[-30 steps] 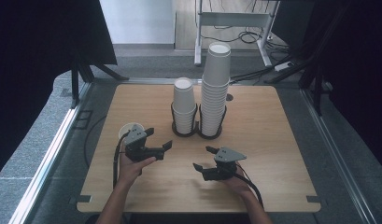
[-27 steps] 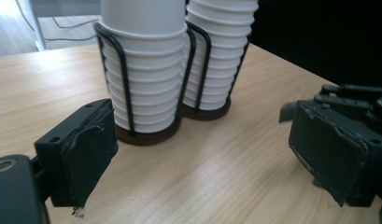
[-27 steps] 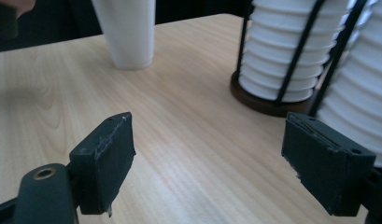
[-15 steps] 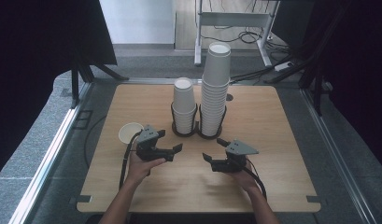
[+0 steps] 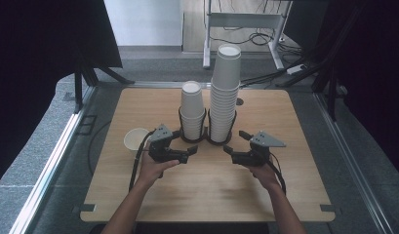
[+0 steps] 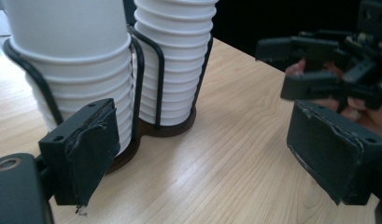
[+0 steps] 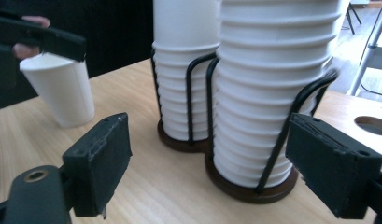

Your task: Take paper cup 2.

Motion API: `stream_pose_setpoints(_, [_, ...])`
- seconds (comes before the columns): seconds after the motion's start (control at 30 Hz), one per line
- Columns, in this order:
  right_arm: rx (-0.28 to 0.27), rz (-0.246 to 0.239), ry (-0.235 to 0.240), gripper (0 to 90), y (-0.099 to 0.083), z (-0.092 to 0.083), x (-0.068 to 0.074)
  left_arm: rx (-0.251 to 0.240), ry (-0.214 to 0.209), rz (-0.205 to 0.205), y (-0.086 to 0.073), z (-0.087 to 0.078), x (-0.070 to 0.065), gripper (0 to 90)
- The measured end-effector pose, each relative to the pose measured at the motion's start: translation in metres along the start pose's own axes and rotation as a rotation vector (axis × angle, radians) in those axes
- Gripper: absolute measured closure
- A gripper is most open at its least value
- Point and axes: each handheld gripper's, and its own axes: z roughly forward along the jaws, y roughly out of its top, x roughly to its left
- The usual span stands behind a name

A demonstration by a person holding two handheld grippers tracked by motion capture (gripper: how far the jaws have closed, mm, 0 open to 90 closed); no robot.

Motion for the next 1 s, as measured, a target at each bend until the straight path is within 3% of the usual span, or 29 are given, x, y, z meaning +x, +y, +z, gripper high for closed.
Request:
stream_pose_setpoints(0.47, [-0.012,0.013,-0.018,8.7,0.054,0.006,-0.025,-0.007,-0.024,-0.032,0.022,0.003,0.004,9.4])
stream_pose_setpoints(0.8, [0.021,-0.003,-0.02,1.9,0.071,0.023,-0.027,-0.003,-0.028,-0.045,0.029,0.006,0.008,9.5])
stream_pose_setpoints(1.0, [0.019,0.007,-0.026,0.0,0.091,0.039,-0.03,0.008,-0.027,-0.04,0.028,0.007,0.007,9.5])
